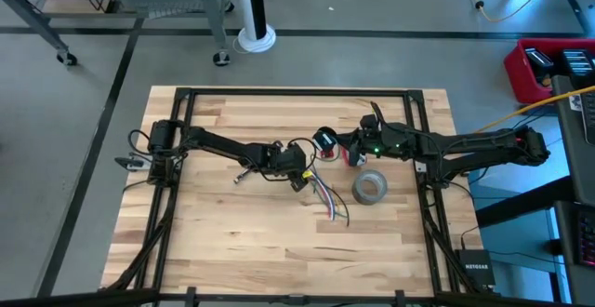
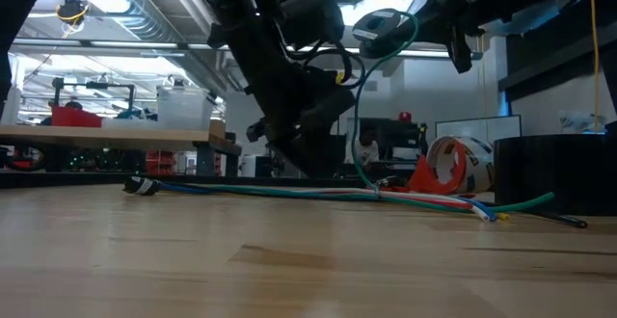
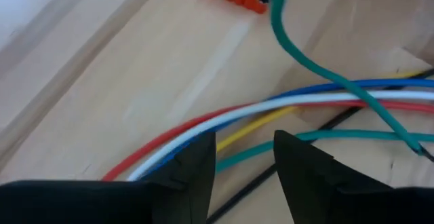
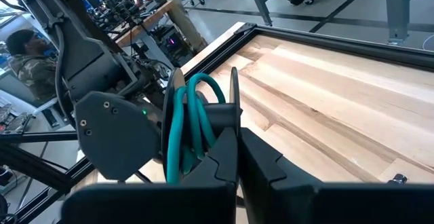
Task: Coil cords
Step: Coil green wire onto the spool
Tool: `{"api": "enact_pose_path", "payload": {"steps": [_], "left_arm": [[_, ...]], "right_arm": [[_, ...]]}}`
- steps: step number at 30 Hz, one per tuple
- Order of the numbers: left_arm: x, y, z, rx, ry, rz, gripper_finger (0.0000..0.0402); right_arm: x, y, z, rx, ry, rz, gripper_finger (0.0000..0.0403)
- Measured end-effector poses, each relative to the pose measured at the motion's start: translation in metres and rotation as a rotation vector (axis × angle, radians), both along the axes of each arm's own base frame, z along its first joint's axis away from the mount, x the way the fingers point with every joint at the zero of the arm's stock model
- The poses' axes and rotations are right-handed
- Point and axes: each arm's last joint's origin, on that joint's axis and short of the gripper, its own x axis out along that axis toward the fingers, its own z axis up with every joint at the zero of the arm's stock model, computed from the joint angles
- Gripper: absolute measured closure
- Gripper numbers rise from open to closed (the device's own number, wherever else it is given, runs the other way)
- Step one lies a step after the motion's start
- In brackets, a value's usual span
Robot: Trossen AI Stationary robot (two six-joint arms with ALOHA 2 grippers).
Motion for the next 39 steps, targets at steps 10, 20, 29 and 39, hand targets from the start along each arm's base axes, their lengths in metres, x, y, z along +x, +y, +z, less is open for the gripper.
{"api": "enact_pose_path", "payload": {"steps": [10,20,29,39], "left_arm": [[0.011,-0.001,0.009,0.11,-0.123,-0.03,0.0259],[0.007,-0.004,0.031,0.144,-0.155,-0.067,0.0259],[-0.022,-0.003,0.077,0.232,-0.158,-0.054,0.0259],[-0.081,-0.001,0.064,0.233,-0.32,0.03,0.0259]], "right_arm": [[0.0,0.0,0.0,0.0,0.004,0.002,0.0398],[-0.001,0.0,-0.004,0.006,0.045,0.015,0.0398],[-0.001,0.0,-0.004,0.005,0.047,0.01,0.0398],[-0.001,0.0,-0.003,0.003,0.034,0.01,0.0398]]}}
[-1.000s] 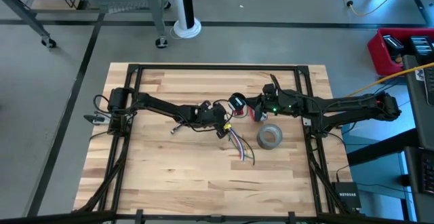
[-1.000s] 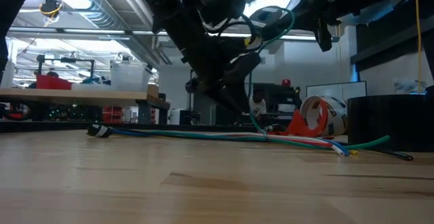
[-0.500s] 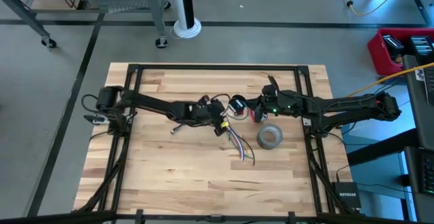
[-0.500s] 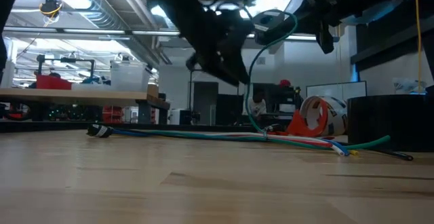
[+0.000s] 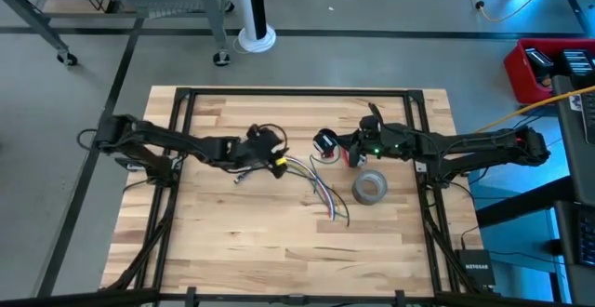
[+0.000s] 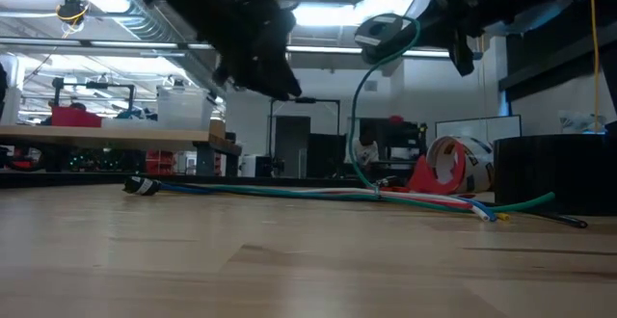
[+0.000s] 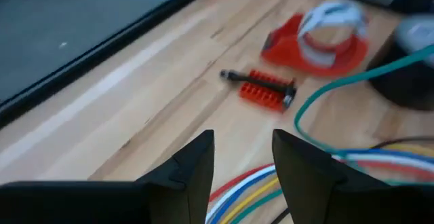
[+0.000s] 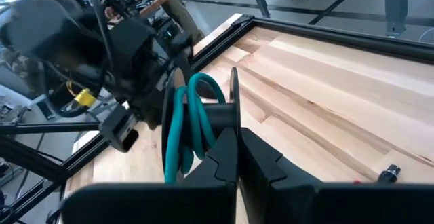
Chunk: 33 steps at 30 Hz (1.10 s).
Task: Coil cords
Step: Coil green wire onto the spool
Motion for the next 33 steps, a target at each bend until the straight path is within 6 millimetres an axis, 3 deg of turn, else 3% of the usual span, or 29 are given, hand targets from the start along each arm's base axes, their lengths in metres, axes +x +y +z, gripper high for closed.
{"api": "enact_pose_path", "payload": {"steps": [7,11,26,33], "left_arm": [[-0.021,-0.003,-0.041,-0.08,-0.339,-0.088,0.0259],[-0.02,-0.007,-0.048,-0.1,-0.458,-0.096,0.0259],[0.048,-0.018,-0.057,0.13,-0.352,-0.219,0.0259],[0.058,-0.029,-0.058,0.215,-0.3,-0.276,0.0259]], "right_arm": [[0.001,0.0,0.004,-0.001,-0.039,0.004,0.0398],[0.002,0.0,0.008,0.001,-0.09,0.022,0.0398],[0.003,0.0,0.015,-0.005,-0.165,0.022,0.0398],[0.003,0.0,0.015,-0.004,-0.163,0.021,0.0398]]}}
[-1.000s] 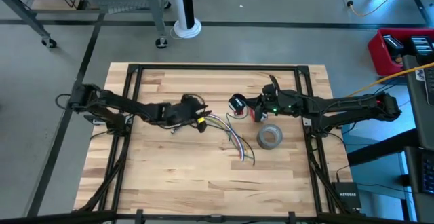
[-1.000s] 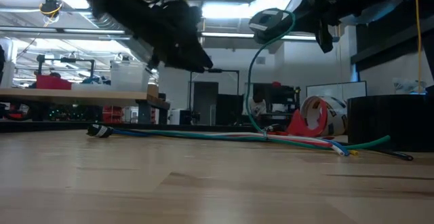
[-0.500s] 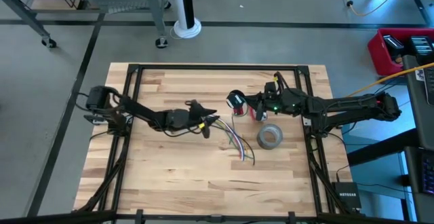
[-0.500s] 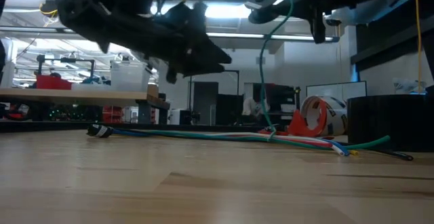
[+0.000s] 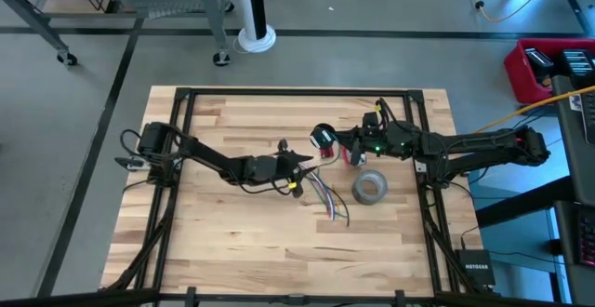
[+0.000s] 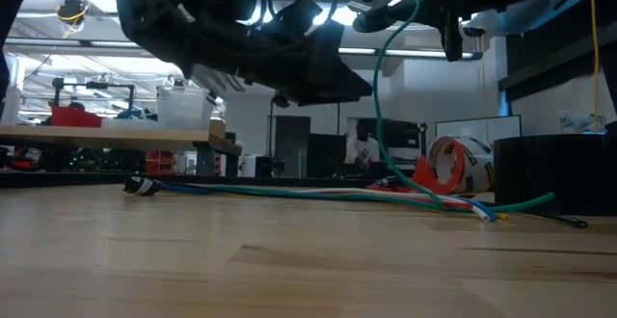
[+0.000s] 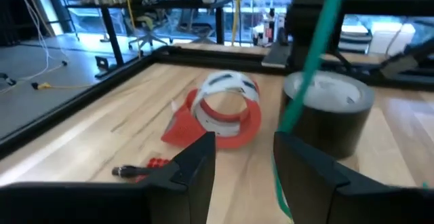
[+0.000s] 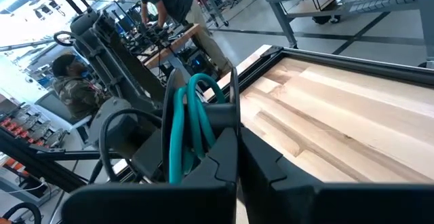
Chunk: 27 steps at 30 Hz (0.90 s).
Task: Coil cords
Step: Coil green wire onto the spool
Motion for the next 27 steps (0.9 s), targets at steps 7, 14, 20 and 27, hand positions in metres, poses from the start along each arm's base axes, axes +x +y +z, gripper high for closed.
{"api": "enact_pose_path", "payload": {"steps": [7,14,20,27], "left_arm": [[-0.003,-0.01,-0.002,-0.02,0.012,-0.007,0.0259],[-0.004,-0.02,-0.002,-0.102,-0.01,-0.044,0.0259],[-0.002,-0.024,0.001,-0.122,-0.031,-0.053,0.0259],[0.005,-0.014,0.007,-0.12,-0.054,-0.025,0.0259]], "right_arm": [[0.0,0.0,-0.001,0.0,0.008,0.0,0.0398],[0.0,0.0,-0.001,0.0,0.006,-0.001,0.0398],[0.0,0.0,0.0,0.0,-0.001,-0.001,0.0398],[0.0,0.0,0.0,0.0,-0.003,-0.001,0.0398]]}}
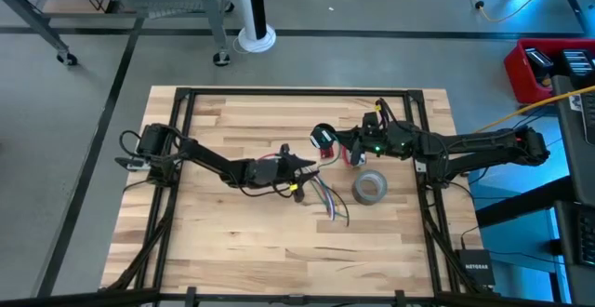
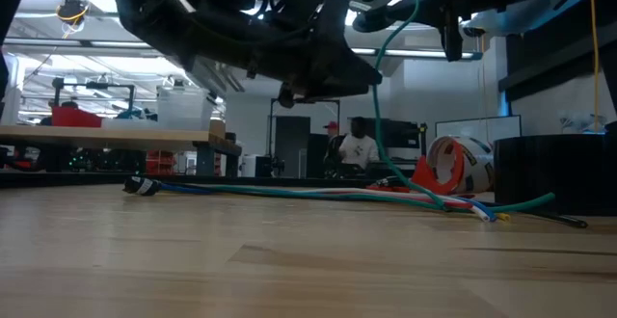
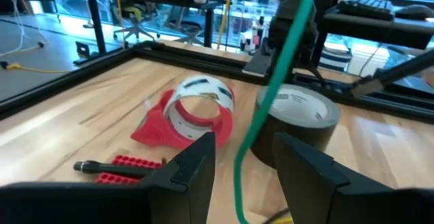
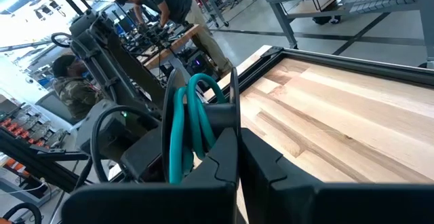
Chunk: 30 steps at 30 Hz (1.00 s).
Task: Coil cords
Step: Coil green wire onto the spool
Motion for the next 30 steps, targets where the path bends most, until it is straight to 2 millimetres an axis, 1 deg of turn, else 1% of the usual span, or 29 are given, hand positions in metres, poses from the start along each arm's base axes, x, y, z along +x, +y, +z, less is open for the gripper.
{"api": "enact_pose_path", "payload": {"steps": [5,12,14,18,23,24,28,30], "left_arm": [[0.005,0.004,0.002,-0.003,-0.014,0.011,0.0259],[0.011,0.003,-0.006,-0.008,0.021,0.011,0.0259],[0.011,0.003,-0.007,-0.021,0.025,0.013,0.0266],[0.011,0.003,-0.01,-0.034,0.041,0.019,0.0306],[0.011,0.004,-0.01,-0.013,0.047,0.053,0.0386],[0.01,0.004,-0.01,-0.009,0.047,0.061,0.0392],[0.01,0.006,-0.01,0.001,0.042,0.132,0.039],[0.009,0.006,-0.01,0.008,0.04,0.173,0.0396]], "right_arm": [[0.0,0.0,0.0,0.0,0.0,0.0,0.0398],[0.0,0.0,0.0,0.0,0.001,0.0,0.0398],[0.0,0.0,0.0,0.0,0.001,0.0,0.0398],[0.0,0.0,0.0,-0.001,0.001,0.0,0.0398],[0.0,0.0,-0.001,0.0,0.009,0.0,0.0398],[0.0,0.0,-0.001,0.0,0.015,0.0,0.0398],[0.0,0.0,-0.003,0.002,0.029,0.0,0.0398],[0.0,0.0,-0.003,0.002,0.032,0.0,0.0398]]}}
